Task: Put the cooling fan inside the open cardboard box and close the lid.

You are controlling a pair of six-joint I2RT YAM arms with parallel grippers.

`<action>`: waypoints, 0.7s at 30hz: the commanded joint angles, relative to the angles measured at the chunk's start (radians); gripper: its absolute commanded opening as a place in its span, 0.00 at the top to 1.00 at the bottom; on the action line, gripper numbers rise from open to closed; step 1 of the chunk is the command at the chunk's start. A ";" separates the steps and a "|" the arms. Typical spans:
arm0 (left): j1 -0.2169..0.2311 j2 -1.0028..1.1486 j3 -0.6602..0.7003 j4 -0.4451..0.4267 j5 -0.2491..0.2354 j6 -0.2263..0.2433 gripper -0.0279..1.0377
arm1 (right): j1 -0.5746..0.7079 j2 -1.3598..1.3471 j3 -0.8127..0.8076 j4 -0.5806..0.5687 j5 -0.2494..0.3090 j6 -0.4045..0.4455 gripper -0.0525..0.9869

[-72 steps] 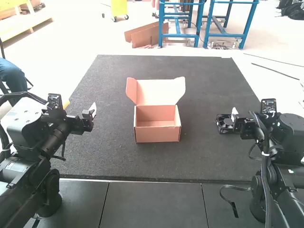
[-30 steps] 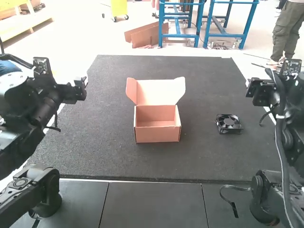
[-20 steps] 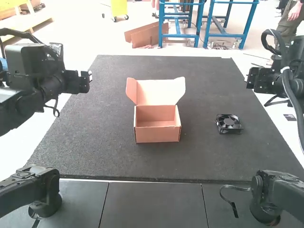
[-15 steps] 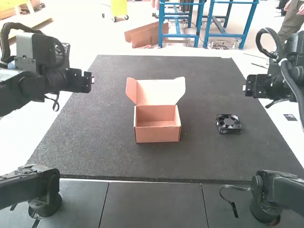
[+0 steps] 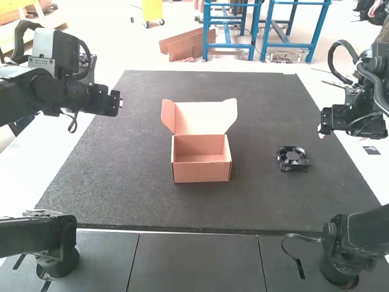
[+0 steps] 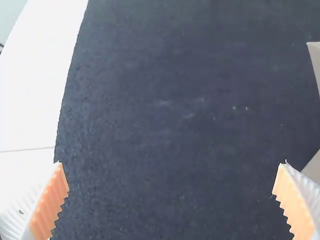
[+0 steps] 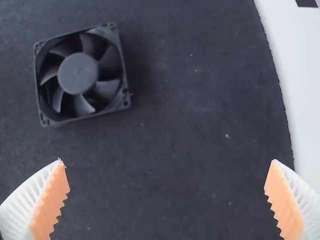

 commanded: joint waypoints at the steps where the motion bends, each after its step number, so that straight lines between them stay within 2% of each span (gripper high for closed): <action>1: 0.003 0.005 0.038 -0.005 -0.003 0.003 0.06 | -0.017 0.060 0.042 -0.021 -0.065 -0.017 0.09; 3: 0.003 0.005 0.044 -0.017 0.003 -0.002 0.07 | -0.017 0.109 0.049 -0.023 -0.071 -0.016 0.09; 6: 0.004 0.005 0.050 -0.046 0.051 -0.028 0.07 | -0.019 0.177 0.066 -0.018 -0.074 -0.021 0.09; 11: 0.003 0.005 0.055 -0.060 0.089 -0.065 0.07 | -0.017 0.292 0.094 0.030 -0.087 -0.014 0.09; 21: 0.004 0.006 0.055 -0.049 0.097 -0.071 0.07 | -0.017 0.455 0.121 0.204 -0.070 0.024 0.09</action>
